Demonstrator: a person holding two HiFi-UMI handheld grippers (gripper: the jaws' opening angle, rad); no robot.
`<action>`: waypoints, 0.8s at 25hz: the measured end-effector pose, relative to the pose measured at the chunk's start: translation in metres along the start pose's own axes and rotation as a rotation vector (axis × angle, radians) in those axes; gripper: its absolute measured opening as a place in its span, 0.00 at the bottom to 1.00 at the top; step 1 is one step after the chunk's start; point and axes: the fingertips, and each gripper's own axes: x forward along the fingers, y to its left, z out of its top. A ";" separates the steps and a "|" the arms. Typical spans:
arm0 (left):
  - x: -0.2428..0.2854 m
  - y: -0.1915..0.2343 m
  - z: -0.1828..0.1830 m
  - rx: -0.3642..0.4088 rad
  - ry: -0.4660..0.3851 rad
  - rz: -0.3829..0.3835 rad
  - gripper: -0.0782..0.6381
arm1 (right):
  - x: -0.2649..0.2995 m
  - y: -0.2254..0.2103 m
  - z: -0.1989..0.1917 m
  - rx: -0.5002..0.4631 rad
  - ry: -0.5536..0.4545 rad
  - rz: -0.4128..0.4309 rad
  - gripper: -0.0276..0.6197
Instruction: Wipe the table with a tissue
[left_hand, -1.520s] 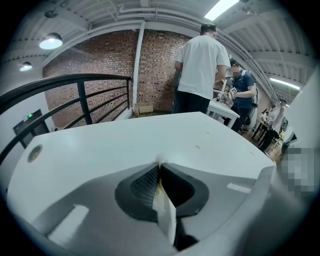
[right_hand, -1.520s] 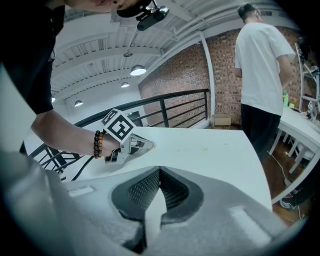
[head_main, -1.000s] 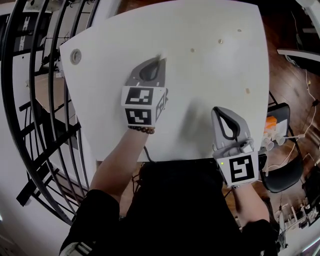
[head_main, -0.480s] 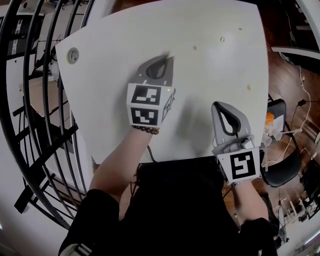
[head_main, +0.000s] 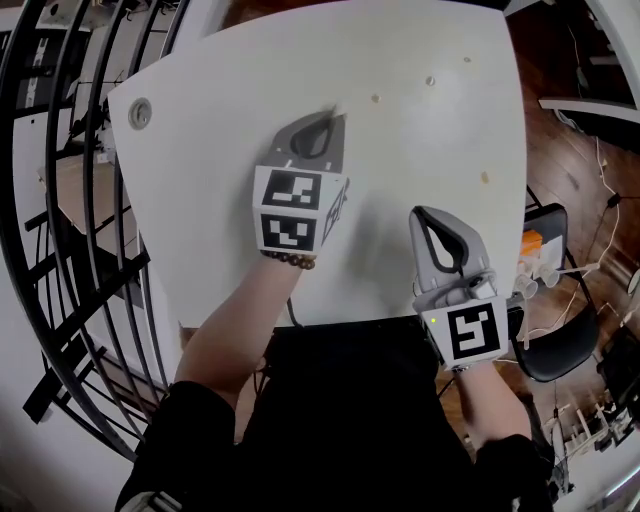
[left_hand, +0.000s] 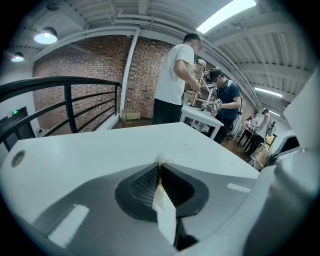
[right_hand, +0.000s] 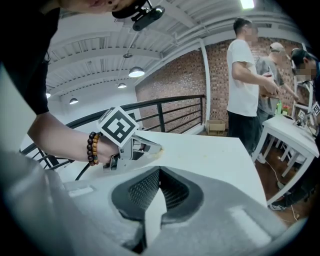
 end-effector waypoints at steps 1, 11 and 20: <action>0.002 -0.002 0.000 0.002 0.002 0.006 0.15 | -0.001 -0.003 -0.002 0.002 -0.003 0.005 0.03; 0.036 -0.009 -0.009 -0.025 0.040 0.095 0.15 | -0.005 -0.038 -0.024 0.006 0.001 0.088 0.03; 0.064 -0.013 -0.014 -0.064 0.074 0.157 0.15 | -0.008 -0.079 -0.032 0.009 0.014 0.132 0.03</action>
